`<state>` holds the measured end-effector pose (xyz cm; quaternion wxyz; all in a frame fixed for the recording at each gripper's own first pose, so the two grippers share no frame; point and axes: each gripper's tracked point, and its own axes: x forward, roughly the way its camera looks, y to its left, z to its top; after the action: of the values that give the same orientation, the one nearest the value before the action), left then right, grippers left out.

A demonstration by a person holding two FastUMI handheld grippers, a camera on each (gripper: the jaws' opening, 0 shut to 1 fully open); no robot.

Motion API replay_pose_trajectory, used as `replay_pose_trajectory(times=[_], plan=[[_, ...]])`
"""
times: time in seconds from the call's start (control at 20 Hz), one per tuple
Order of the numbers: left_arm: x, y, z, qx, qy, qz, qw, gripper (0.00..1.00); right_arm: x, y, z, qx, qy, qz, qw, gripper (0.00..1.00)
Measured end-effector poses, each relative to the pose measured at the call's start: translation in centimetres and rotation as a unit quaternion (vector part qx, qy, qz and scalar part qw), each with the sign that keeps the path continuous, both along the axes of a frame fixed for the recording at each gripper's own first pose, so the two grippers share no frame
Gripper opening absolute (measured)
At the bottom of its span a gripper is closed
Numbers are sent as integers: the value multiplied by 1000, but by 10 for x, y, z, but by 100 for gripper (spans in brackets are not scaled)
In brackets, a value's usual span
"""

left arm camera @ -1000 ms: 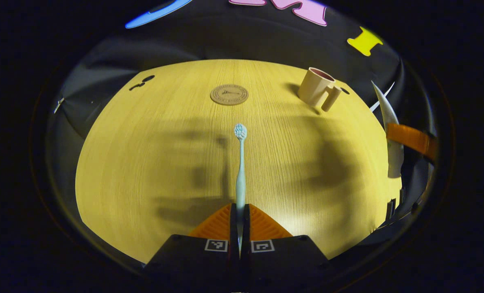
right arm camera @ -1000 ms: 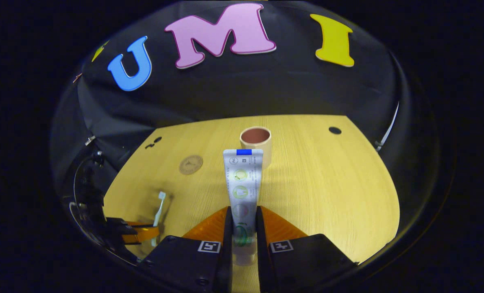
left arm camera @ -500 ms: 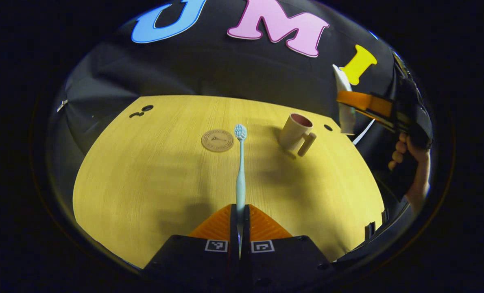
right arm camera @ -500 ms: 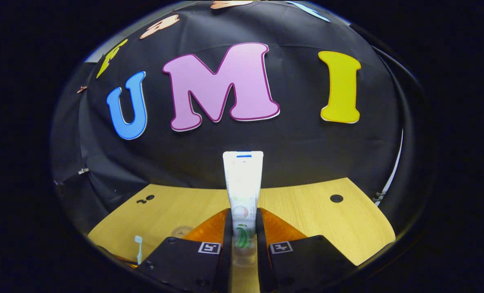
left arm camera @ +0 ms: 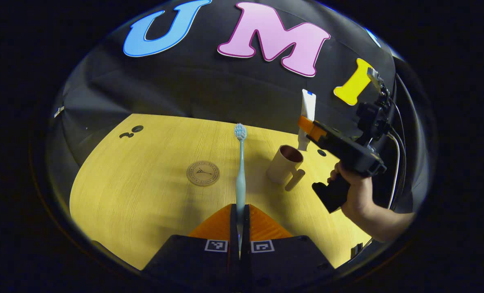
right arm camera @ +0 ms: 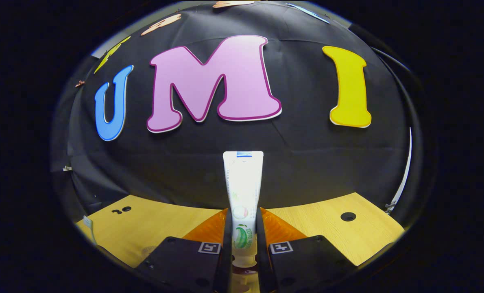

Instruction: Put the toothbrush and toothpaste on the desktop into the cup, then pick up the cup and place it on the coaster on the desktop.

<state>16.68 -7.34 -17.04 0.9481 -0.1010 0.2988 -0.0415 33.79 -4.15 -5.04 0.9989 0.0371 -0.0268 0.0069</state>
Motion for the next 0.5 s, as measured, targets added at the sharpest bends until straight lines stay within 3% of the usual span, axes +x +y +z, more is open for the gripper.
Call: replay_pose_trajectory(times=[0.3, 0.35, 0.45, 0.5], plan=[[15, -16, 11, -14, -25, 5, 1000, 7, 14, 1, -24, -14, -14, 2, 1000, 29], [16, -17, 12, -15, -29, 4, 999, 7, 14, 2, -30, -17, -15, 0, 1000, 35], [19, -19, 13, -18, -36, 7, 999, 7, 15, 4, -46, -15, -10, -4, 1000, 23], [20, -19, 13, -18, -39, 8, 999, 7, 14, 5, -54, -11, -4, -6, 1000, 24]])
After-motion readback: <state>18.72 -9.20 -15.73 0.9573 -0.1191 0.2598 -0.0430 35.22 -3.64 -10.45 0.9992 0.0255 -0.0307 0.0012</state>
